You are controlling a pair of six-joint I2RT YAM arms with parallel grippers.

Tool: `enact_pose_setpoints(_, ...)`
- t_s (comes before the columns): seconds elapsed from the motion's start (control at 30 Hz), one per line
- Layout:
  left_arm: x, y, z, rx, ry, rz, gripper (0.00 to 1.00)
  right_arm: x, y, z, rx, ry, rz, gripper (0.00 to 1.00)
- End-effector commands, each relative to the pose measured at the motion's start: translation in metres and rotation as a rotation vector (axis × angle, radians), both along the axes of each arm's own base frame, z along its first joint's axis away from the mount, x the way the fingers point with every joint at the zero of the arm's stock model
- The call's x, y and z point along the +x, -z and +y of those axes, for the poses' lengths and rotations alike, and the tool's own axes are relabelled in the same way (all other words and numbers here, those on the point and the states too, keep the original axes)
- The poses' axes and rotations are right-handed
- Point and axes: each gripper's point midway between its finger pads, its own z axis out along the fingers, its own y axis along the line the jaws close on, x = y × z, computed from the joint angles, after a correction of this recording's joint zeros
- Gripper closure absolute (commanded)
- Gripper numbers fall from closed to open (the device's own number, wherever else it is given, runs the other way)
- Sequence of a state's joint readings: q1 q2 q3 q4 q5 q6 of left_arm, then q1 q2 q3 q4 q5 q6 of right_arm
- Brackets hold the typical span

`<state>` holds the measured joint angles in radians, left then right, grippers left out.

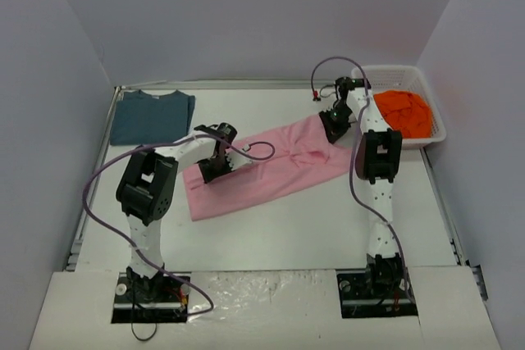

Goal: Fold and stack the t-shirts
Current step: Rotate the tshirt 90 degrees

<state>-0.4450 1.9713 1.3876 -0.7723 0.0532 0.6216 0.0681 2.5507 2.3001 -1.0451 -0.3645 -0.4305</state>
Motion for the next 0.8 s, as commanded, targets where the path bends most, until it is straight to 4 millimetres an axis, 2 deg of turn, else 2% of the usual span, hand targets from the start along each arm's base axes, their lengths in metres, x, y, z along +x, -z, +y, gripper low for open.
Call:
enact_pose_setpoints(0.0,-0.062,0.029,-0.027,0.000,0.111,0.220,0.97,0.024,0.052,0.019,-0.030,-0.019,-0.010,1.00)
enact_pose_setpoints(0.03,-0.067,0.030,-0.030,0.000,0.120,0.226,0.98,0.037,0.045,0.029,-0.020,-0.026,-0.059,1.00)
enact_pose_setpoints(0.13,-0.084,0.030,-0.051,-0.032,0.152,0.269,0.98,0.051,0.050,0.046,-0.022,-0.019,-0.114,1.00)
enact_pose_setpoints(0.3,-0.117,0.033,-0.097,-0.078,0.250,0.324,0.98,0.078,0.044,0.059,0.015,0.031,-0.215,1.00)
enact_pose_setpoints(0.4,-0.131,0.038,-0.112,-0.078,0.275,0.365,0.98,0.089,0.037,0.067,0.049,0.059,-0.255,0.98)
enact_pose_setpoints(0.53,-0.147,0.040,-0.141,-0.133,0.285,0.428,0.98,0.093,0.032,0.085,0.083,0.053,-0.277,0.95)
enact_pose_setpoints(0.67,-0.168,0.046,-0.162,-0.150,0.318,0.475,0.98,0.090,0.032,0.108,0.098,0.016,-0.284,0.90)
enact_pose_setpoints(0.77,-0.185,0.043,-0.182,-0.202,0.332,0.511,0.98,0.087,0.034,0.123,0.108,-0.014,-0.289,0.88)
